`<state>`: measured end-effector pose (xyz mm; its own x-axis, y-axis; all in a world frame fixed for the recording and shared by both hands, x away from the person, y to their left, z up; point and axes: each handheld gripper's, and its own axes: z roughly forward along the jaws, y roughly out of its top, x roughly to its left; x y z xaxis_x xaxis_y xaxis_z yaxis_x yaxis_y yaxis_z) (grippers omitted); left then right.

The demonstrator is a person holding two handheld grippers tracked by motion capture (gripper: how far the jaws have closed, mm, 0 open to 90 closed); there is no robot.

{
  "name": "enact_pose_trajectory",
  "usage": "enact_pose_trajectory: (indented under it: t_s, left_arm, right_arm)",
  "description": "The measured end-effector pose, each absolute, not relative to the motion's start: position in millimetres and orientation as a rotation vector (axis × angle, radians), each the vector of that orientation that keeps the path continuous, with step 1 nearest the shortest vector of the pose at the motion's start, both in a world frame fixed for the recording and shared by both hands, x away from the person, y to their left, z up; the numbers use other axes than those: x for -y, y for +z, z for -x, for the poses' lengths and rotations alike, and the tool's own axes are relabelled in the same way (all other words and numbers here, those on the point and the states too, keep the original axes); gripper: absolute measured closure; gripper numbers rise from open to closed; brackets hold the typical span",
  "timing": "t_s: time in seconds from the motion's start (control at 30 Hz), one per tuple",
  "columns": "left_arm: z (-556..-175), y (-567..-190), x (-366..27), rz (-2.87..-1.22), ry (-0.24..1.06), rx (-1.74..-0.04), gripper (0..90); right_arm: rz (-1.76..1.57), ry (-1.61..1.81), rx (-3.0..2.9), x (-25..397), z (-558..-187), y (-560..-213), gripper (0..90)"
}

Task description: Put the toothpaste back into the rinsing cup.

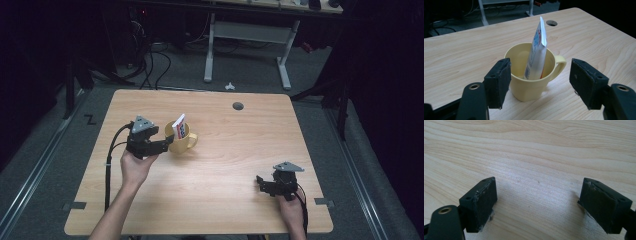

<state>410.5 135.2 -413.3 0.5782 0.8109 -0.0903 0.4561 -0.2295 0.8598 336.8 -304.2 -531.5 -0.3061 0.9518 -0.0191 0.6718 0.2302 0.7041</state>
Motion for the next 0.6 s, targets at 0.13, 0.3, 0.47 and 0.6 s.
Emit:
enact_pose_trajectory:
  t_s: [0.13,0.3,0.47,0.6]
  left_arm:
    - [-407.7,-413.8,-137.2,-1.864,0.472,-1.027,34.1]
    - [-402.9,-414.7,-141.5,-1.851,0.456,-1.032,34.2]
    - [-398.2,-416.7,-145.9,-1.848,0.453,-1.04,34.3]
    - [-394.7,-418.4,-149.7,-1.835,0.454,-1.049,34.3]
  right_arm:
    - [-1.49,0.832,-2.06,304.2,-336.8,-531.5,14.4]
    - [-1.491,0.832,-2.059,304.1,-336.7,-531.5,14.4]
    - [-1.49,0.832,-2.06,304.1,-336.8,-531.5,14.4]
    - [-1.492,0.832,-2.059,304.0,-336.7,-531.5,14.4]
